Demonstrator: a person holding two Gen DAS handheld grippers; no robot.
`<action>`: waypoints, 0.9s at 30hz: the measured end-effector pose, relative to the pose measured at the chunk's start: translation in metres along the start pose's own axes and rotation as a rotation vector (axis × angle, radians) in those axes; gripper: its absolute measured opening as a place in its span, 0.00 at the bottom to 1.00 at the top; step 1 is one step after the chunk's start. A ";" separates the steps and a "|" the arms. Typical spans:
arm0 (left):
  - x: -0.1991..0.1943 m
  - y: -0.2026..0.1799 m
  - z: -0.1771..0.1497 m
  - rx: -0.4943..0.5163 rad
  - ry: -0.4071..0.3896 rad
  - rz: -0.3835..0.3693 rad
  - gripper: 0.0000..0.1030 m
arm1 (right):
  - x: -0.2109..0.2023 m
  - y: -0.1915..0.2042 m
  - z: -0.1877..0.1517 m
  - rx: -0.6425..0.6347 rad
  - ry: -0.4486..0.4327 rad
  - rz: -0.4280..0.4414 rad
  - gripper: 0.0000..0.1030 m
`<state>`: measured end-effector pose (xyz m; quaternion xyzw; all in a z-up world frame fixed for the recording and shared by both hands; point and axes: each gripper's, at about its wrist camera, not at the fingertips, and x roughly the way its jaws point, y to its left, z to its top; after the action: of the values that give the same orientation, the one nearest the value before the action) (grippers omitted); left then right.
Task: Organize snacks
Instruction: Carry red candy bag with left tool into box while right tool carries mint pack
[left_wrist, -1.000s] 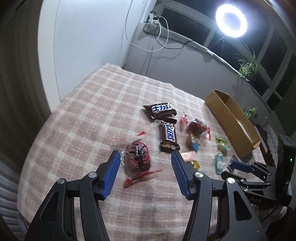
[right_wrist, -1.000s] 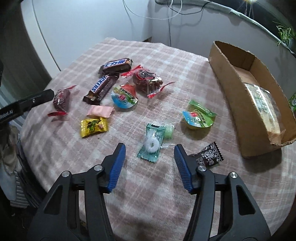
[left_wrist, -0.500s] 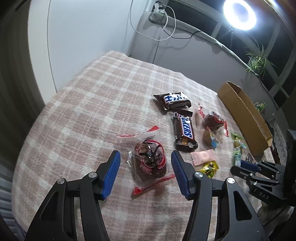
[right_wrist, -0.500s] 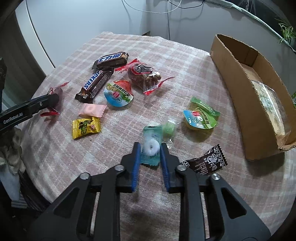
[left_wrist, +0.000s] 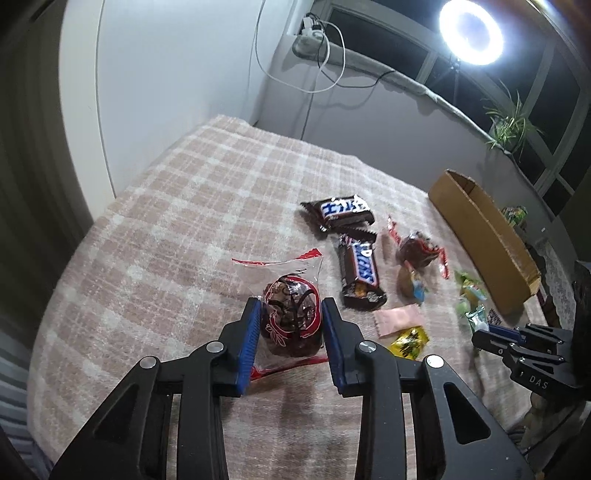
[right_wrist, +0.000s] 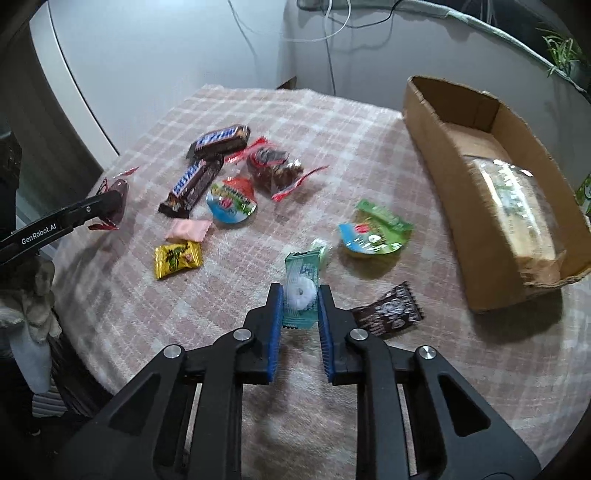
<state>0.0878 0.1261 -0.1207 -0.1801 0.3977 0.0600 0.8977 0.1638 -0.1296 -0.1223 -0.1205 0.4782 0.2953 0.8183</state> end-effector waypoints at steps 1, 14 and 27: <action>-0.001 -0.002 0.001 0.000 -0.003 -0.007 0.30 | -0.004 -0.002 0.001 0.004 -0.008 0.003 0.18; 0.003 -0.058 0.029 0.054 -0.031 -0.115 0.30 | -0.047 -0.052 0.015 0.063 -0.111 -0.021 0.18; 0.023 -0.141 0.060 0.159 -0.052 -0.211 0.30 | -0.072 -0.108 0.032 0.118 -0.171 -0.066 0.18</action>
<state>0.1808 0.0172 -0.0619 -0.1478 0.3566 -0.0617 0.9204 0.2245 -0.2266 -0.0534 -0.0619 0.4189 0.2488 0.8711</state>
